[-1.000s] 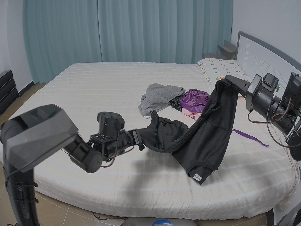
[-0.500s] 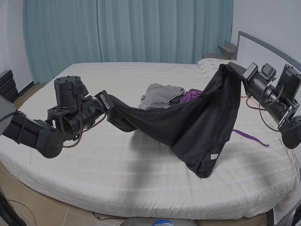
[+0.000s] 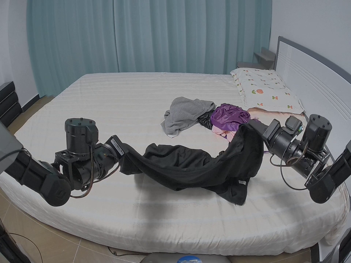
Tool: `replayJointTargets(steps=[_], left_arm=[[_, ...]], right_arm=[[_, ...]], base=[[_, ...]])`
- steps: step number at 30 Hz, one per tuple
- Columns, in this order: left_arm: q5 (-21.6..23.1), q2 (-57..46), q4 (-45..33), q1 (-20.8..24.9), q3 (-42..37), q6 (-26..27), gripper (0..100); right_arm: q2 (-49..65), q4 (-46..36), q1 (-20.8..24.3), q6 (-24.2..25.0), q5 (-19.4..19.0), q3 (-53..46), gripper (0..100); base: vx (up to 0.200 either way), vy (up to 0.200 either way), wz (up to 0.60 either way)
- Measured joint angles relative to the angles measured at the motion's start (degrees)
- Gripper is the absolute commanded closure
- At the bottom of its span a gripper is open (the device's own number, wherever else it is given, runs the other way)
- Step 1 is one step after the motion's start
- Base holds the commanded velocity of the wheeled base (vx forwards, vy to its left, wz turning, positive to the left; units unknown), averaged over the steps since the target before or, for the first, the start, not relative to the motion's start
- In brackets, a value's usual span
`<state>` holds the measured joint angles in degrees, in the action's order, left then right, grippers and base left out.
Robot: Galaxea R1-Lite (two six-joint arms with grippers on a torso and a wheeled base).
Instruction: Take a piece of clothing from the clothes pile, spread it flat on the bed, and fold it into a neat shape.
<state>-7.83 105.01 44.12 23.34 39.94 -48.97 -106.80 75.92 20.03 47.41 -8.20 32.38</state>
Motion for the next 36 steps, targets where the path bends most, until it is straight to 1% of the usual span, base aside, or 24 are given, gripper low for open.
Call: replayJointTargets(steps=[5,8,13,15,19,31,36], left_arm=[[0.06,1.60,0.06,0.82,-2.76,-2.32,100],[0.02,2.07,0.79,1.38,-4.58,-2.49,100],[-0.05,2.40,4.49,1.87,-7.39,-2.71,100],[-0.07,2.49,4.99,1.90,-8.24,-3.66,100],[0.04,2.55,5.18,1.97,-9.26,-5.14,100],[-0.11,2.51,5.39,1.84,-9.53,-5.57,100],[0.00,2.34,5.36,1.71,-9.29,-7.77,100]], right_arm=[[-2.24,3.80,1.18,1.58,0.09,-3.89,100],[-3.01,4.17,1.33,1.80,0.13,-5.23,100],[-3.45,4.28,1.94,1.88,0.52,-7.05,100],[-3.40,4.33,2.46,1.88,1.37,-7.74,100],[-3.32,4.41,2.99,1.85,2.62,-8.40,100],[-2.24,4.38,3.40,1.80,3.10,-8.98,100],[-1.96,4.35,3.40,1.72,3.91,-8.98,100]], base=[[0.000,0.000,0.00],[0.000,0.000,0.00],[0.000,0.000,0.00],[-0.200,0.000,0.00],[-0.200,0.000,0.00],[0.000,0.000,0.00],[0.000,0.000,0.00]])
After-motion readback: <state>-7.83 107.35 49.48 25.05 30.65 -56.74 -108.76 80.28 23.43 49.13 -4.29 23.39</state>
